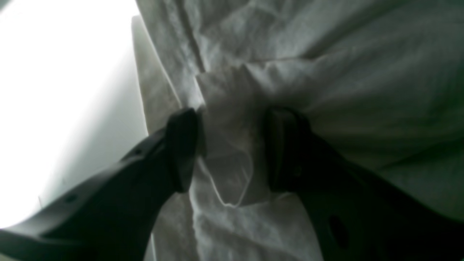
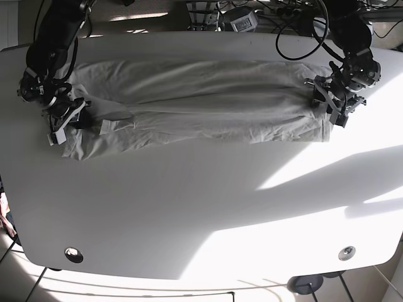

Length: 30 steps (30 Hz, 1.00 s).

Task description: Fold the T-shirt properly

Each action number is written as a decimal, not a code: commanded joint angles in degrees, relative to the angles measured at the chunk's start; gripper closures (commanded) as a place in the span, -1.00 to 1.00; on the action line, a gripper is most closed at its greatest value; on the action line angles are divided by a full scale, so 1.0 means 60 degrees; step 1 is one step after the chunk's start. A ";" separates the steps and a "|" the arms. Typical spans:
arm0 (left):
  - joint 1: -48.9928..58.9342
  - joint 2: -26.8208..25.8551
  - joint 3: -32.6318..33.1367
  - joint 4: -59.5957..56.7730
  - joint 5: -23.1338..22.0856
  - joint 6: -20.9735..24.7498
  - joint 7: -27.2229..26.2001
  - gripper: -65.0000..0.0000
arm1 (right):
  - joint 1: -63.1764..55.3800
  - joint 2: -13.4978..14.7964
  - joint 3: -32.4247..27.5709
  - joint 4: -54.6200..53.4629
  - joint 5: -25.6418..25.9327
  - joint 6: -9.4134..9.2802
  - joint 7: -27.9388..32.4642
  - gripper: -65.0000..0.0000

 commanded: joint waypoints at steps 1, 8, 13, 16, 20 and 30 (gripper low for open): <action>0.0130 -0.0046 -0.0120 0.0266 0.0306 0.0020 0.0579 0.16 | 0.0108 0.0061 -0.0264 0.0020 -0.0336 -0.0187 -0.0252 0.62; 0.0409 0.0569 -0.2596 0.2537 -0.3137 0.0020 0.1561 0.14 | 0.0049 -0.0334 -0.0220 0.1251 -0.0336 -0.0187 -0.1000 0.63; 0.0350 0.0408 -0.3299 0.2508 -0.4764 0.0027 0.3070 -0.25 | -0.0083 -0.0422 -0.0220 0.1295 -0.0321 -0.0187 -0.1014 0.63; 0.0350 0.0452 -0.3519 0.2508 -0.5101 0.0042 0.3070 -0.58 | -0.0112 -0.0437 -0.0220 0.1280 -0.0321 -0.0187 -0.1014 0.64; 0.0057 0.0438 -0.3519 0.1673 -0.5115 0.0042 0.3070 -0.58 | -0.0112 -0.0437 -0.0205 0.1251 -0.0321 -0.0187 -0.1014 0.64; -0.0602 0.0364 -0.2874 -0.0672 -0.5072 0.0042 0.3085 -0.57 | -0.0112 -0.0437 -0.0205 0.1251 -0.0321 -0.0187 -0.1014 0.64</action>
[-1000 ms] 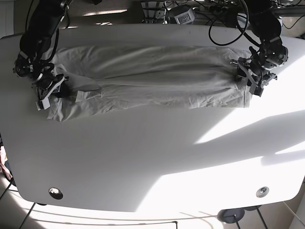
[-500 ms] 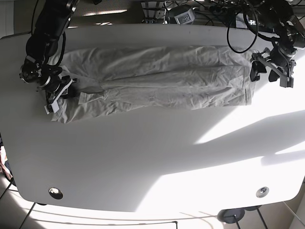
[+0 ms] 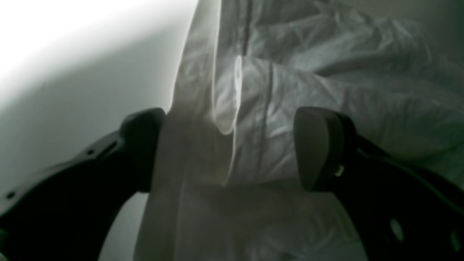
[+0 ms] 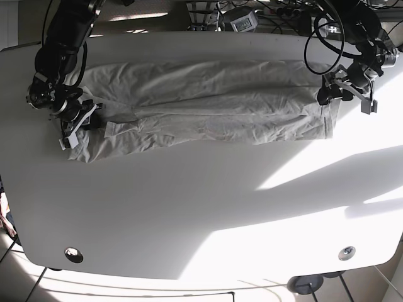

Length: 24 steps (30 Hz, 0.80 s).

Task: Fold the T-shirt properly
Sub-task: 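Grasp the strip end with the left gripper and fold it toward the right gripper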

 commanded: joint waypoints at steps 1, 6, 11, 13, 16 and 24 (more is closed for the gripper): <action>-0.0041 -0.0120 0.0109 -0.0148 -0.0124 -0.0028 -0.0092 -0.57 | 0.0059 0.0113 0.0017 0.0099 -0.0066 0.0020 -0.0067 0.64; -0.0027 -0.0120 0.0637 -0.0558 -0.0124 -0.0028 -0.0092 -0.56 | 0.0059 0.0098 0.0383 0.0099 -0.0066 0.0020 -0.0067 0.64; 0.0017 -0.0252 0.1106 0.0028 -0.0154 -0.0049 -0.0092 0.71 | 0.0059 -0.0136 0.0779 0.0099 -0.0125 0.0020 -0.0067 0.64; 0.0222 -0.0223 0.1106 0.0761 -0.0168 -0.0049 -0.0077 0.92 | 0.0059 -0.0165 0.0779 0.0099 -0.0139 0.0020 -0.0082 0.64; 0.0735 -0.0179 0.1267 0.2783 -0.0183 -0.0049 -0.0077 0.88 | -0.0073 -0.0195 0.0764 0.0099 -0.0139 0.0020 -0.0082 0.64; 0.0633 0.0481 0.4432 0.4775 -0.0154 0.0764 -0.0092 0.88 | -0.0117 -0.0224 0.0749 0.0099 -0.0139 0.0020 -0.0082 0.64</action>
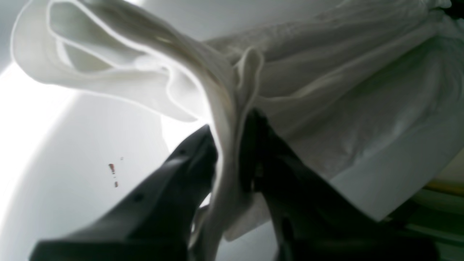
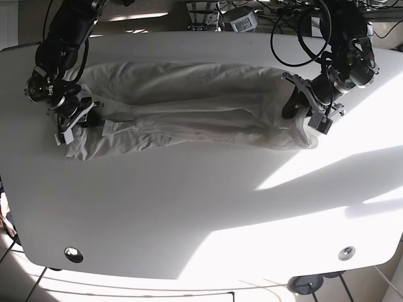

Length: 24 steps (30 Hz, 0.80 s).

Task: Fold the T-shirt properly
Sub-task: 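Grasp the strip end with the left gripper and fold it toward the right gripper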

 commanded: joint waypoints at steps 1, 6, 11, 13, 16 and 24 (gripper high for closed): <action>-0.0436 0.0453 0.0572 0.0131 -0.0219 0.0514 -0.0223 0.88 | 0.0033 0.0078 -0.0001 0.0099 -0.0172 -0.0009 -0.0195 0.64; -0.1403 0.1713 0.3180 -0.0851 0.0733 0.1686 -0.0223 0.87 | 0.0033 0.0078 0.0014 0.0114 -0.0113 -0.0009 -0.0195 0.64; -0.2135 0.2270 0.4616 -0.2404 0.1583 0.1715 -0.0223 0.87 | 0.0033 0.0078 0.0072 0.0143 -0.0099 -0.0009 -0.0180 0.64; -0.2252 0.2284 0.4851 -0.2580 0.1627 0.1715 -0.0223 0.87 | 0.0033 0.0078 0.0072 0.0143 -0.0099 -0.0009 -0.0180 0.64; -0.2340 0.2284 0.4953 -0.2595 0.1641 0.1730 -0.0252 0.84 | 0.0018 0.0078 0.0087 0.0143 -0.0084 -0.0009 -0.0180 0.64; -0.2780 0.2270 0.6140 -0.2507 0.1597 0.3811 -0.0252 -0.15 | -0.0187 0.0078 0.0072 0.0143 0.0429 -0.0009 -0.0165 0.64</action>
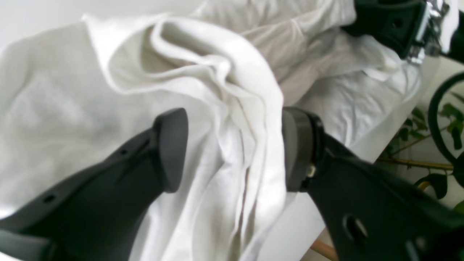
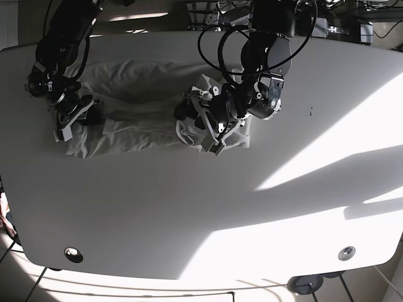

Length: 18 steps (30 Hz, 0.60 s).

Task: Fold the T-shirt properly
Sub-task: 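Grasp the strip end with the left gripper and fold it toward the right gripper, then press the folded section flat with the left gripper and withdraw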

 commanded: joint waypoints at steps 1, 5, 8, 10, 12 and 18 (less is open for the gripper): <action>-0.0398 0.0124 0.0933 0.0262 -0.0308 0.0359 -0.0176 -0.15 | 0.0053 0.0100 -0.0001 0.0085 -0.0089 0.0009 -0.0231 0.64; -0.0413 0.0095 0.1270 0.1375 -0.0264 0.0490 -0.0176 -0.15 | 0.0053 0.0100 -0.0015 0.0085 -0.0074 0.0009 -0.0231 0.64; -0.0310 -0.0037 0.0157 0.1815 -0.0278 0.0490 -0.0161 -0.15 | 0.0053 0.0100 -0.0001 0.0085 -0.0074 0.0009 -0.0231 0.64; -0.0017 -0.0316 -0.0429 0.1917 -0.0308 0.0490 -0.0161 -0.15 | 0.0053 0.0115 -0.0001 0.0085 -0.0001 0.0009 -0.0231 0.64; 0.0217 -0.0741 -0.0752 0.2152 -0.0293 0.0490 -0.0161 -0.15 | 0.0053 0.0130 -0.0001 0.0085 -0.0001 0.0009 -0.0231 0.64; 0.1126 -0.1825 -0.0752 0.2548 -0.0220 0.0241 -0.0161 -0.14 | 0.0024 0.0100 -0.0001 0.0598 0.0014 0.0009 -0.0246 0.64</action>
